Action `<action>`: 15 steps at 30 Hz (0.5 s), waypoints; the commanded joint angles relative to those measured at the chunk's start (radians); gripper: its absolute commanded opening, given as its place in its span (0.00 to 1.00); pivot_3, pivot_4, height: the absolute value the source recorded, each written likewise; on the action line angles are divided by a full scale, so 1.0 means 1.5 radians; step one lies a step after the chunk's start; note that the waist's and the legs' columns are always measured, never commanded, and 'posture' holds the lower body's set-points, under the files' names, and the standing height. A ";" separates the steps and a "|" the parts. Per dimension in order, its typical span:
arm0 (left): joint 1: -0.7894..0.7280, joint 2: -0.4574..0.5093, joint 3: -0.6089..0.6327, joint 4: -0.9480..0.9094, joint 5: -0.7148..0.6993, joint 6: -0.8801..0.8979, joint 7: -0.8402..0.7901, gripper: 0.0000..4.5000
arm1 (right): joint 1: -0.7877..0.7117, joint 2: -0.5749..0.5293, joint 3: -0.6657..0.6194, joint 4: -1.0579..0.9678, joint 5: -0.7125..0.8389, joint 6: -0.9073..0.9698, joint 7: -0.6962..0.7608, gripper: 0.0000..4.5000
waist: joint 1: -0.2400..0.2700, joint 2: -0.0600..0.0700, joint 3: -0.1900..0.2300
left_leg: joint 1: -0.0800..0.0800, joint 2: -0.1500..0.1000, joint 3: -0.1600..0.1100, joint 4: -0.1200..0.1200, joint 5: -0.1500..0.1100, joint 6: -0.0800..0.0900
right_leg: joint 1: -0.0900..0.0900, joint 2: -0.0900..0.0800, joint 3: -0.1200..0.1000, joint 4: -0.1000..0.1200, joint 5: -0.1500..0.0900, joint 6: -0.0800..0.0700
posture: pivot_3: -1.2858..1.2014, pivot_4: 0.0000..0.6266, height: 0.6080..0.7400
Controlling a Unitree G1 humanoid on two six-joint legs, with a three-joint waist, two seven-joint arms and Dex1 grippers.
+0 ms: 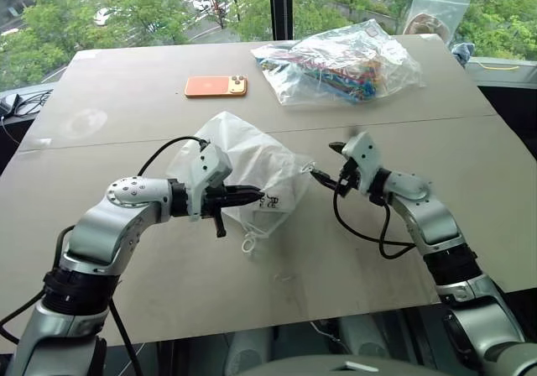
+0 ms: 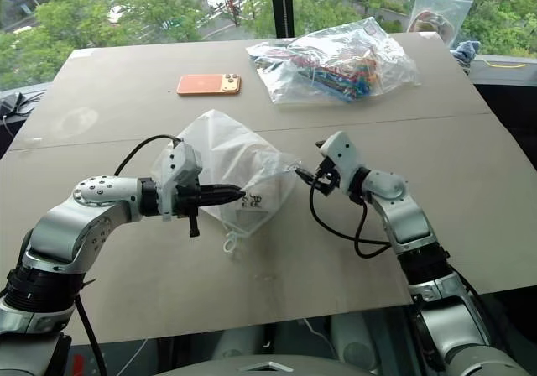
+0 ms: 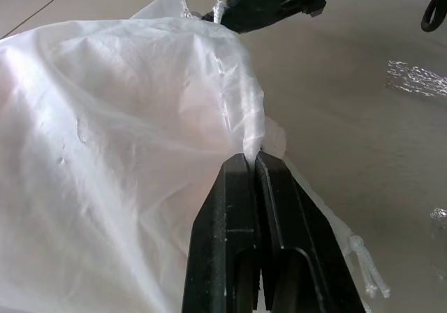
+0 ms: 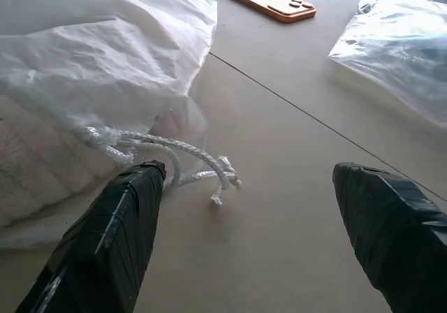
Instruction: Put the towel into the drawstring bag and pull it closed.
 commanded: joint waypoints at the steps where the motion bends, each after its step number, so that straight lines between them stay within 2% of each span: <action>1: -0.019 0.003 0.020 -0.046 -0.020 0.025 0.013 0.00 | -0.020 0.029 -0.013 -0.010 0.013 -0.016 -0.011 0.91 | -0.001 0.000 0.000 | 0.000 0.000 0.000 0.000 0.000 0.000 | 0.000 0.000 0.000 0.000 0.000 0.000 | 0.52 0.24 1.00; 8: -0.030 -0.003 0.027 -0.070 -0.039 0.058 0.032 0.00 | -0.008 0.061 -0.012 -0.015 0.017 -0.014 -0.012 0.91 | 0.000 0.000 0.000 | 0.000 0.000 0.000 0.000 0.000 0.000 | 0.000 0.000 0.000 0.000 0.000 0.000 | 0.52 0.24 1.00; 11: -0.044 -0.006 0.028 -0.086 -0.053 0.082 0.045 0.00 | -0.008 0.067 -0.004 -0.010 0.013 -0.019 -0.008 0.74 | 0.000 0.000 0.000 | 0.000 0.000 0.000 0.000 0.000 0.000 | 0.000 0.000 0.000 0.000 0.000 0.000 | 0.52 0.24 1.00; 15: -0.049 -0.003 0.035 -0.087 -0.063 0.094 0.050 0.00 | -0.008 0.069 -0.003 -0.002 0.005 -0.024 -0.013 0.34 | 0.000 0.000 0.000 | 0.000 0.000 0.000 0.000 0.000 0.000 | 0.000 0.000 0.000 0.000 0.000 0.000 | 0.52 0.24 1.00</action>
